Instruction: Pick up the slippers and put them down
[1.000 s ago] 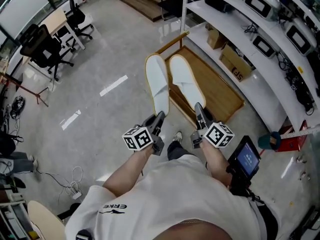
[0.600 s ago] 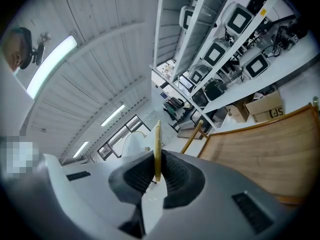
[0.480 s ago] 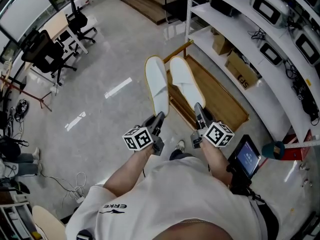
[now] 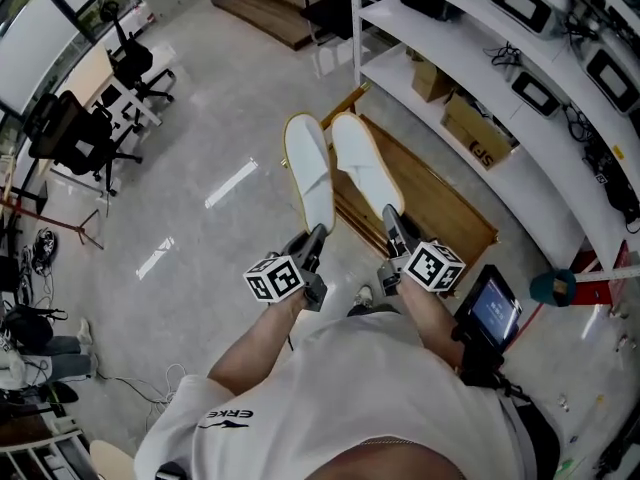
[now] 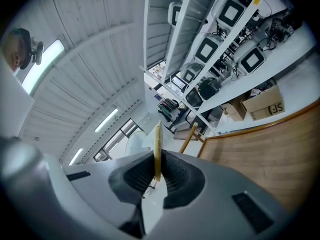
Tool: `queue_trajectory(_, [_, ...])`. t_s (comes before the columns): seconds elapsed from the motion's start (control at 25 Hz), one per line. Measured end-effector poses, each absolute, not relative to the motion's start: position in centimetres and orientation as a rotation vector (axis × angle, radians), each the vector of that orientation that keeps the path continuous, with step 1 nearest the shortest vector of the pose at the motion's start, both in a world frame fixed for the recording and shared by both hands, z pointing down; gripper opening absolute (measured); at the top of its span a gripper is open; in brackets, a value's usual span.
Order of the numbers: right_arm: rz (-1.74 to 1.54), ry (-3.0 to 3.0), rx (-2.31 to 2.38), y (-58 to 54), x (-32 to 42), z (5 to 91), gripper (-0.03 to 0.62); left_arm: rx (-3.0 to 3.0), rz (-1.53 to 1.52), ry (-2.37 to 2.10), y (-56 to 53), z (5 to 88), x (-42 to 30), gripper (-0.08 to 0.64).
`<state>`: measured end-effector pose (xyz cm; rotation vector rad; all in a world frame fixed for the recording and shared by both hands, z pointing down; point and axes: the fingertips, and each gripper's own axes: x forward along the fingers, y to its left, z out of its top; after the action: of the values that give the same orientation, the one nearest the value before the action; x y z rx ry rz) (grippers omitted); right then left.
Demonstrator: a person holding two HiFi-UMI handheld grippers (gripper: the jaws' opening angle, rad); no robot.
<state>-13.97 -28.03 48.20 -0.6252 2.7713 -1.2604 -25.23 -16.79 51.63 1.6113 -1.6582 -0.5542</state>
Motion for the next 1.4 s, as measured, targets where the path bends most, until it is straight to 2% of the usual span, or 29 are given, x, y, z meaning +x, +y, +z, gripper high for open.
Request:
queue_trajectory(0.56, [-1.28,2.628,-0.883,-29.2,-13.7,49.8,0.032,1.731,-0.462,-1.452,-21.6,52.8,-26.6,0.028])
queue_trajectory(1.4, [-1.288,2.288,-1.327,-24.3,-18.6,53.9,0.032,1.847,-0.233,-1.112,-20.5,57.7,-34.1,0.028])
